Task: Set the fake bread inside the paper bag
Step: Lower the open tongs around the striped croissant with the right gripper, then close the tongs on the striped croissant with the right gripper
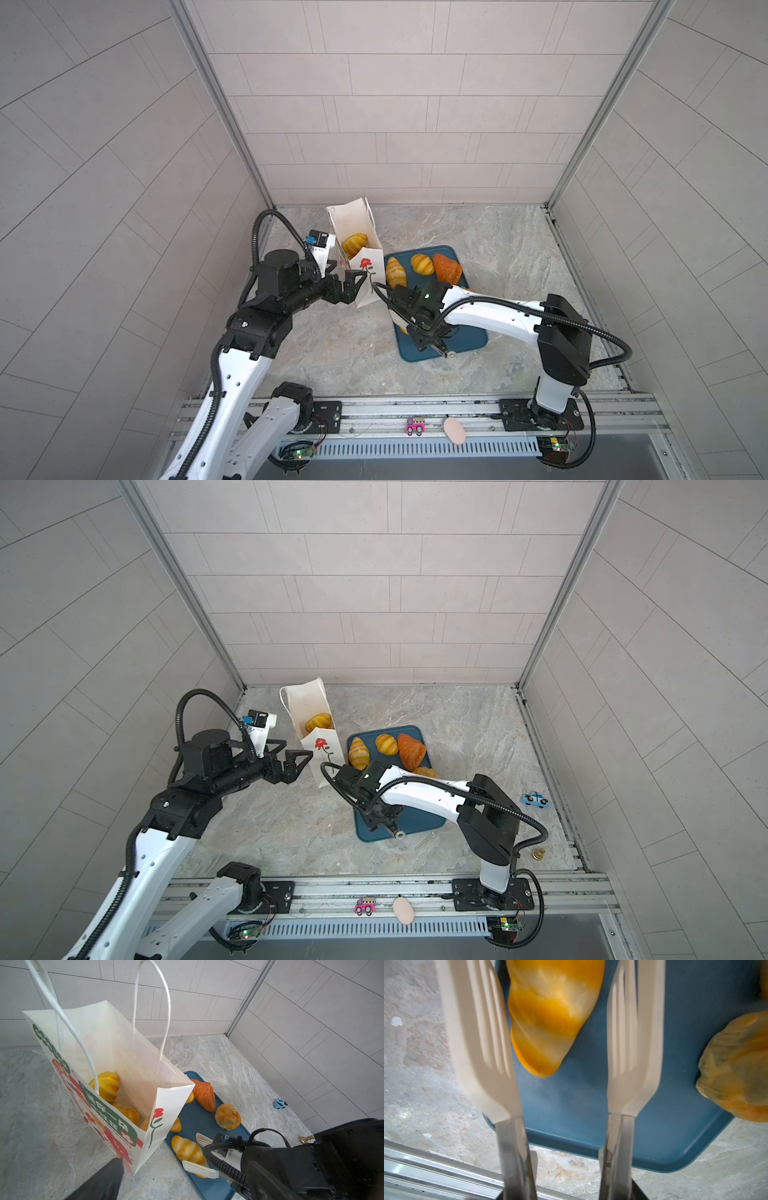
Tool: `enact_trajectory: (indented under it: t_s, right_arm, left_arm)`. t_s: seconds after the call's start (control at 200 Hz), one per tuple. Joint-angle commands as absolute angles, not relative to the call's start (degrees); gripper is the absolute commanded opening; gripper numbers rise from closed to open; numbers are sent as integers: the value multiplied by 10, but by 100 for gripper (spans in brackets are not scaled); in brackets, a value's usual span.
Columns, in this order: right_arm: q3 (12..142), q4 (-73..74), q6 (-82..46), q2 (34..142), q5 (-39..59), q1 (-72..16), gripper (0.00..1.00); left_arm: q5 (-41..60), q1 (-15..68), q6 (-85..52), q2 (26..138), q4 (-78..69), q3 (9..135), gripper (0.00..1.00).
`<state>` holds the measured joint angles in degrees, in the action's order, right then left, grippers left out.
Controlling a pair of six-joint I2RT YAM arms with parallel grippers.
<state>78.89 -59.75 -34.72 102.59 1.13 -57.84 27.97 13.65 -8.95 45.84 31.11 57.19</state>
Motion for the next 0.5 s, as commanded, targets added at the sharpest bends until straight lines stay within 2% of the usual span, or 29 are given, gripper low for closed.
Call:
enact_trajectory:
  t_s: [0.0,0.26,0.495]
  right_arm:
    - [799,-617,-344,1033,2,-575,57]
    - [793,-627,-329,1025,10,-564,45]
    - [776,-628,-314,1008,21,-557,39]
  left_arm:
    - [274,139,-77,449,323,584,100]
    - [271,139,-77,449,324,585,100]
    - [262,139,-78,451,326,587,100]
